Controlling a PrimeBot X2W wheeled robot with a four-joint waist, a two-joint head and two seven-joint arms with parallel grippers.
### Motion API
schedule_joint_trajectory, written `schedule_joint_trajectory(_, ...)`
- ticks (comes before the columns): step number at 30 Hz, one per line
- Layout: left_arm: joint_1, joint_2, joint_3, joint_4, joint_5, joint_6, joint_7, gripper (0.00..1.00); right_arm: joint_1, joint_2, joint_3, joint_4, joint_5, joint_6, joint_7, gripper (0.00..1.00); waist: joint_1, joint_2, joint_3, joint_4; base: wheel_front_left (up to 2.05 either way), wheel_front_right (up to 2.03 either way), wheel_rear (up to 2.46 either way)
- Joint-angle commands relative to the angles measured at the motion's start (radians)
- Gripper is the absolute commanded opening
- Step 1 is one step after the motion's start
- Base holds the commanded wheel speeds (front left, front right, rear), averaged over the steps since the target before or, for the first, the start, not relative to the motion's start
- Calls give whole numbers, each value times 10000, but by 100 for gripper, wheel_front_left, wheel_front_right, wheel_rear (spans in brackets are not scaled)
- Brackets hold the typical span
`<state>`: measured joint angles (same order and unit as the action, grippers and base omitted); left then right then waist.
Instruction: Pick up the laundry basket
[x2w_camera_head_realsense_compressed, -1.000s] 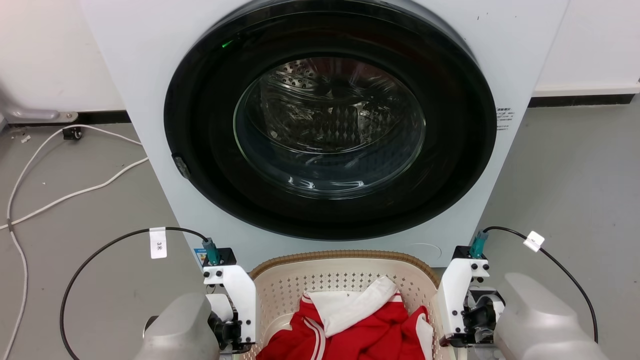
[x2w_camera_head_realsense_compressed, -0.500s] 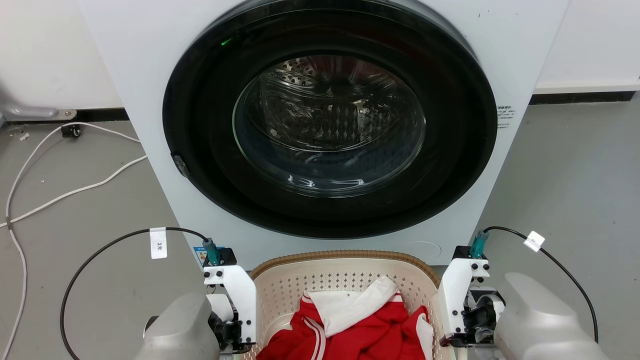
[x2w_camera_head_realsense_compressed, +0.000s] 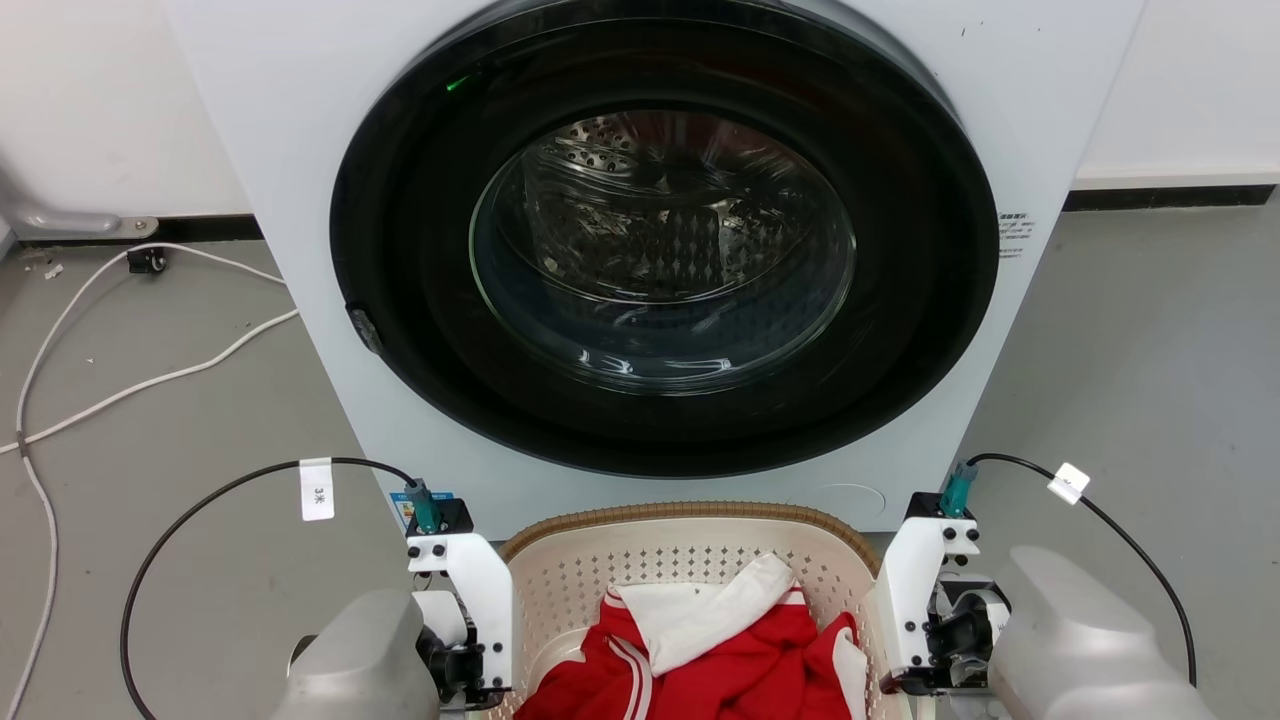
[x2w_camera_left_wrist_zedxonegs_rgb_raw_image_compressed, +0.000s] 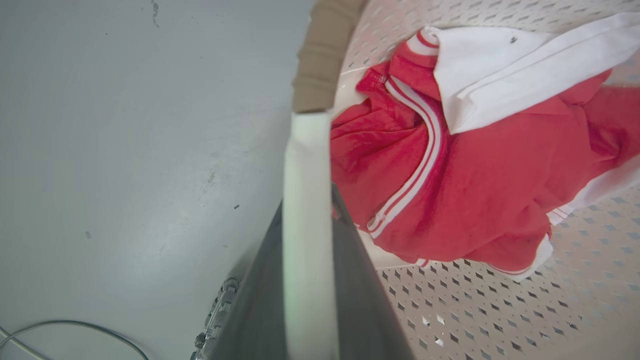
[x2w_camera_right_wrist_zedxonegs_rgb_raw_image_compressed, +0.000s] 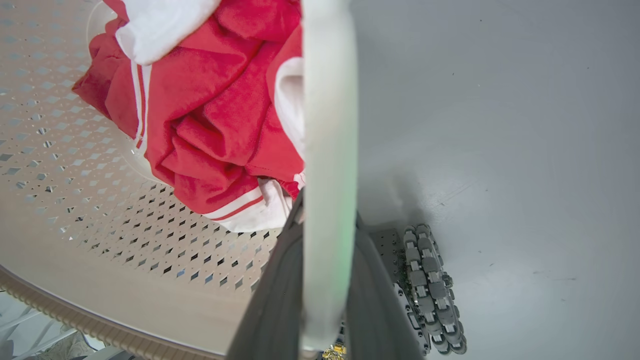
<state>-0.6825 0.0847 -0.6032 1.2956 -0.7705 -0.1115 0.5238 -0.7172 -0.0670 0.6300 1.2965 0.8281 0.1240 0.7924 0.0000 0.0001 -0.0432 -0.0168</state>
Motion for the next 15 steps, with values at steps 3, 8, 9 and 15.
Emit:
schedule_joint_trajectory(3,103,-316,-26,-118,-123,-108,-62,0,48,310,3,-138,163,123,-32,0,0,-1,4,-1,0,0,0)
schedule_joint_trajectory(8,104,-309,-58,-118,-141,-114,-73,0,37,310,26,-138,190,123,-38,0,0,-1,15,-5,0,0,0)
schedule_joint_trajectory(9,100,-308,-62,-118,-148,-116,-78,0,30,310,31,-138,191,123,-35,0,0,-1,20,-6,0,0,0)
schedule_joint_trajectory(15,89,-304,-92,-120,-187,-123,-82,0,11,310,51,-138,216,125,-16,0,0,-1,33,-7,0,0,0)
